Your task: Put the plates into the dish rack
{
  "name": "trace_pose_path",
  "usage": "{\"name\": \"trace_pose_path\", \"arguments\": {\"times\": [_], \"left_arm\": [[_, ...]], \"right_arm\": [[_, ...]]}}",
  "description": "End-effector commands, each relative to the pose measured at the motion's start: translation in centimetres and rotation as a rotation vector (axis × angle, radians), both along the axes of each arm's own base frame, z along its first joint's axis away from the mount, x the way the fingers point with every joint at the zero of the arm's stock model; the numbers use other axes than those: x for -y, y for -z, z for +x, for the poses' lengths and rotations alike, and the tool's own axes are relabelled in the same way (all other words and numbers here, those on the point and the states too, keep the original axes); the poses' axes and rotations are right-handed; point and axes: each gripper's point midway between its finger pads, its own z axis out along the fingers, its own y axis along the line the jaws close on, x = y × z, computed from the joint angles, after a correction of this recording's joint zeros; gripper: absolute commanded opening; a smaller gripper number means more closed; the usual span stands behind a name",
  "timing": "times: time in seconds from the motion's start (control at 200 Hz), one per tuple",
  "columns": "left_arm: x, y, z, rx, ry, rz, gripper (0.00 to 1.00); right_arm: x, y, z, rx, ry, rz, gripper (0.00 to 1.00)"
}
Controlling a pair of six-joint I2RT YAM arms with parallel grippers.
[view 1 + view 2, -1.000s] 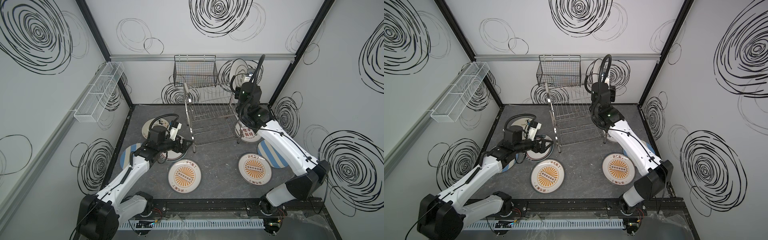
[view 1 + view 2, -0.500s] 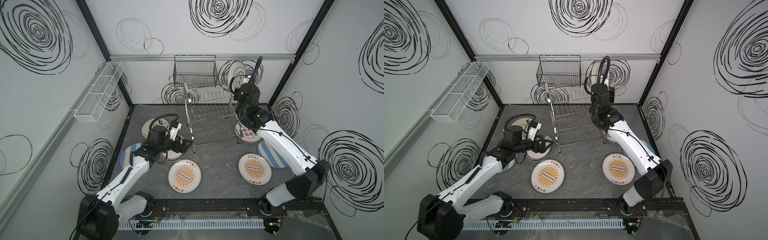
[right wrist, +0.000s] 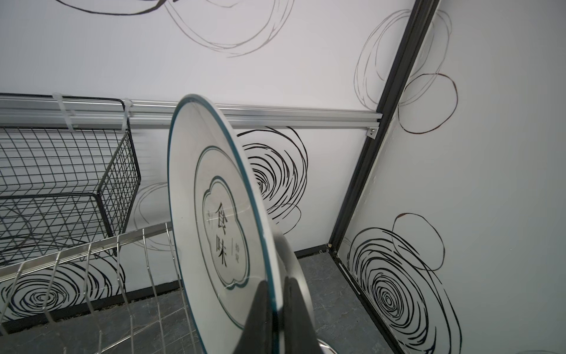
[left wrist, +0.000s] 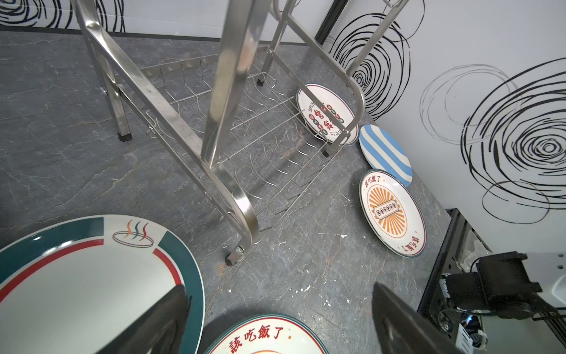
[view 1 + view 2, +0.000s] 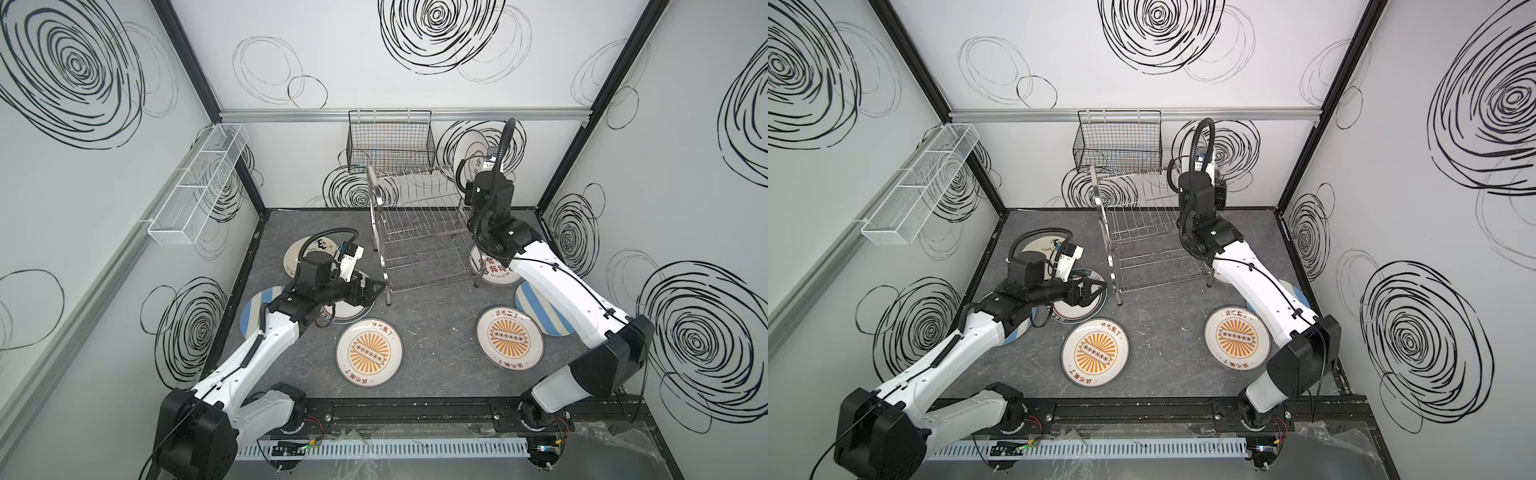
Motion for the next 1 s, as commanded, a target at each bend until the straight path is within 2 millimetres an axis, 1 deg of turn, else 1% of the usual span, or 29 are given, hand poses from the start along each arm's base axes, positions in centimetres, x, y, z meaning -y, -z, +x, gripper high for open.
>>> {"name": "trace_pose_path", "arguments": {"times": [0.0, 0.215, 0.27, 0.32, 0.415, 0.485, 0.595, 0.65, 0.815, 0.926, 0.996], "left_arm": [[0.2, -0.4, 0.0, 0.034, 0.013, 0.007, 0.96], [0.2, -0.3, -0.1, 0.031, 0.014, 0.007, 0.96], [0.3, -0.3, -0.1, 0.032, 0.015, 0.006, 0.96], [0.2, -0.3, -0.1, 0.031, 0.014, 0.007, 0.96], [0.3, -0.4, -0.1, 0.034, 0.015, 0.006, 0.96], [0.3, -0.4, -0.1, 0.035, 0.015, 0.007, 0.96], [0.2, -0.5, -0.1, 0.040, 0.013, 0.006, 0.96], [0.2, -0.6, -0.1, 0.041, 0.012, 0.005, 0.96], [0.2, -1.0, -0.2, 0.050, 0.010, 0.002, 0.96], [0.2, -1.3, -0.2, 0.060, 0.010, -0.003, 0.96], [0.2, -1.4, -0.2, 0.064, 0.009, -0.006, 0.96]], "right_arm": [[0.7, -1.3, -0.9, 0.062, 0.025, 0.051, 0.00], [1.1, -0.4, -1.7, 0.050, 0.025, 0.059, 0.00], [1.2, -0.2, -1.8, 0.046, 0.022, 0.059, 0.03], [1.2, -0.1, -2.0, 0.042, 0.023, 0.057, 0.09], [1.3, 0.0, -2.3, 0.036, 0.025, 0.051, 0.14], [1.4, -0.1, -2.5, 0.035, 0.022, 0.049, 0.21], [1.2, -0.5, -2.8, 0.039, 0.011, 0.049, 0.24], [1.0, -0.8, -3.0, 0.040, 0.009, 0.043, 0.30], [1.0, -1.7, -3.4, 0.032, 0.013, 0.017, 0.42], [0.8, -2.9, -3.8, 0.031, 0.001, 0.004, 0.50], [0.6, -4.2, -4.5, 0.036, -0.026, 0.006, 0.53]]}}
